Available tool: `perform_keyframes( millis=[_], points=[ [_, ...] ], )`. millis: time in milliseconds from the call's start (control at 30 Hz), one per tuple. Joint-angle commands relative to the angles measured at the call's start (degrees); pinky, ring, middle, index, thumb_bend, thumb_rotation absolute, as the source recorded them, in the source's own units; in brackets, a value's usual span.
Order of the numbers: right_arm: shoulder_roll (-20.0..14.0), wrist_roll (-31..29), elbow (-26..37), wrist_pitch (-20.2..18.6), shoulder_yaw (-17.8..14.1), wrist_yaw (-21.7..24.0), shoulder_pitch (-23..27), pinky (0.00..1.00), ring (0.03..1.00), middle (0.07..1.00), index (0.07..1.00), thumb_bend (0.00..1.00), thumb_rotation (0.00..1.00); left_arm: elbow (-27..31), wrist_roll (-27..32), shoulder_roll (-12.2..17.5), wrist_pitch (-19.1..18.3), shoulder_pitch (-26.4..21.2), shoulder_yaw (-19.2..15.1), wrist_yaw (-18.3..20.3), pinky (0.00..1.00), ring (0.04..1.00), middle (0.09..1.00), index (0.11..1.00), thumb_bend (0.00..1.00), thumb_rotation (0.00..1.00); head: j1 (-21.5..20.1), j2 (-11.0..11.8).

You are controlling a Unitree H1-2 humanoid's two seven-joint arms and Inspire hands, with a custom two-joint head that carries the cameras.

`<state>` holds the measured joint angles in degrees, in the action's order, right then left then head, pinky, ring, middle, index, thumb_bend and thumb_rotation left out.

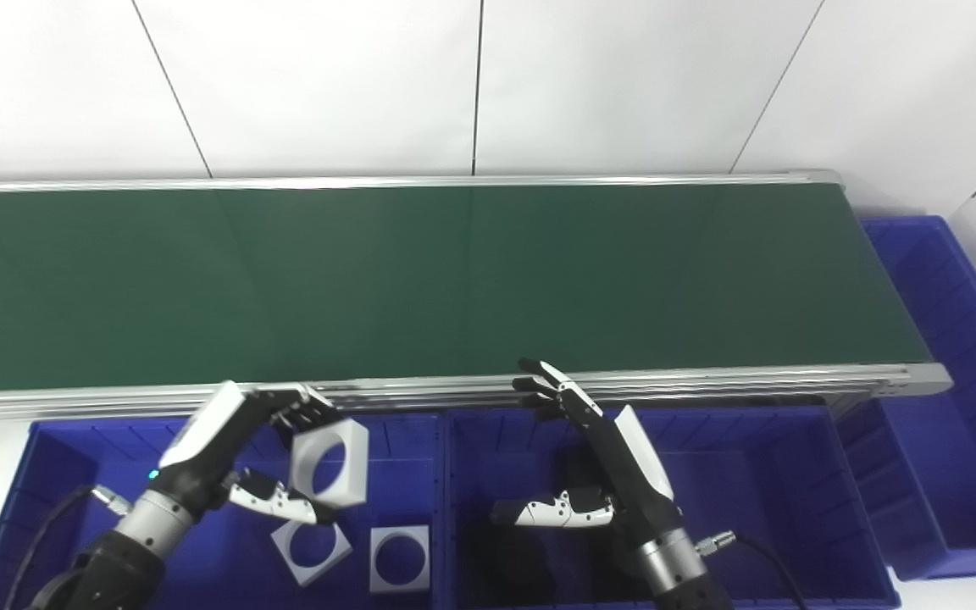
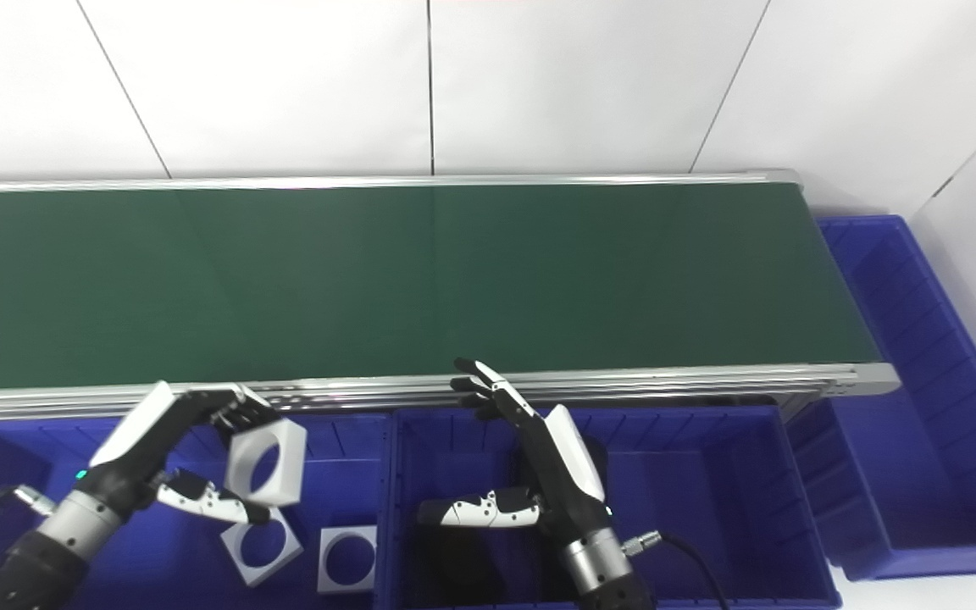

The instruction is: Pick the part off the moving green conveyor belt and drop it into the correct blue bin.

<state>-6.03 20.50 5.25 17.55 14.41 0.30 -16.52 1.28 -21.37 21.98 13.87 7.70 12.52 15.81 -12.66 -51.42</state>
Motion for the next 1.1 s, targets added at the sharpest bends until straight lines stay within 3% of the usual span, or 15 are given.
perform_keyframes(
  millis=[0,133,267,400,467,533,567,600,667,733,800,900,1067],
  points=[
    [-0.3,-0.9,2.7,0.1,-0.5,0.3,-0.1,0.71,0.770,0.820,0.893,0.84,0.33,2.3,-1.3,1.5,-1.5,-1.2,0.9,1.8,0.46,0.468,0.504,0.480,0.50,0.00,1.2,-0.3],
    [-1.2,-1.5,4.3,-1.9,-1.2,1.6,-0.4,0.71,0.771,0.817,0.888,0.85,0.35,3.6,-4.8,1.7,-5.4,-2.2,3.6,4.8,0.50,0.481,0.503,0.477,0.50,0.00,3.6,-1.0],
    [-2.0,-2.5,5.8,-2.8,-1.8,2.6,-0.6,0.71,0.770,0.817,0.882,0.85,0.36,4.9,-7.4,1.2,-9.5,-2.9,5.5,7.2,0.46,0.449,0.505,0.494,0.50,0.00,5.3,-1.8],
    [-2.4,-2.1,6.5,-3.4,-2.1,3.2,-0.7,0.70,0.761,0.811,0.871,0.85,0.36,5.7,-11.0,1.1,-13.2,-3.8,7.6,9.0,0.51,0.465,0.507,0.488,0.50,0.00,6.4,-2.2],
    [-2.6,-2.0,6.8,-3.7,-2.2,3.5,-0.8,0.70,0.760,0.810,0.870,0.85,0.37,6.0,-13.3,1.4,-14.8,-4.3,8.8,10.1,0.59,0.615,0.521,0.479,0.51,0.00,6.6,-2.2],
    [-2.7,-2.3,6.9,-3.9,-2.3,3.8,-0.9,0.70,0.760,0.810,0.870,0.85,0.37,6.1,-17.3,2.1,-15.4,-5.1,10.6,10.7,0.64,0.675,0.616,0.488,0.51,0.03,6.7,-2.2],
    [-2.8,-2.4,7.1,-4.2,-2.3,4.0,-0.9,0.70,0.760,0.810,0.870,0.85,0.36,6.1,-19.0,2.2,-15.4,-5.3,11.2,10.6,0.66,0.698,0.674,0.494,0.51,0.06,6.7,-2.3],
    [-2.8,-2.4,7.3,-4.4,-2.3,4.3,-0.9,0.70,0.762,0.811,0.870,0.85,0.35,6.1,-20.1,2.4,-15.5,-5.5,11.6,10.5,0.69,0.722,0.717,0.607,0.59,0.17,6.7,-2.3],
    [-3.0,-2.4,7.5,-4.8,-2.2,4.8,-0.9,0.70,0.762,0.814,0.872,0.84,0.34,6.2,-21.3,2.3,-15.8,-5.5,11.8,10.2,0.74,0.765,0.778,0.724,0.68,0.32,6.8,-2.4],
    [-3.3,-2.4,8.0,-6.4,-2.0,6.0,-0.8,0.70,0.765,0.818,0.874,0.84,0.33,6.4,-21.9,2.2,-16.0,-5.3,11.6,10.1,0.76,0.788,0.806,0.770,0.73,0.43,6.8,-2.3],
    [-3.9,-2.6,8.2,-7.5,-1.6,7.4,-0.5,0.68,0.759,0.816,0.867,0.85,0.34,6.8,-21.9,2.1,-16.3,-4.8,11.2,9.8,0.76,0.793,0.817,0.807,0.80,0.56,6.7,-2.3],
    [-4.4,-2.8,8.0,-8.3,-1.3,8.5,-0.1,0.67,0.762,0.826,0.868,0.86,0.36,6.9,-19.7,2.0,-14.5,-3.7,9.6,7.5,0.75,0.789,0.815,0.833,0.89,0.61,6.3,-2.3],
    [-4.6,-3.6,8.3,-9.6,-1.2,9.6,-0.4,0.69,0.790,0.846,0.898,0.89,0.38,5.6,-3.0,0.5,-7.7,-1.2,3.5,4.9,0.76,0.841,0.868,0.873,0.97,0.50,6.0,-2.2]
  ],
)
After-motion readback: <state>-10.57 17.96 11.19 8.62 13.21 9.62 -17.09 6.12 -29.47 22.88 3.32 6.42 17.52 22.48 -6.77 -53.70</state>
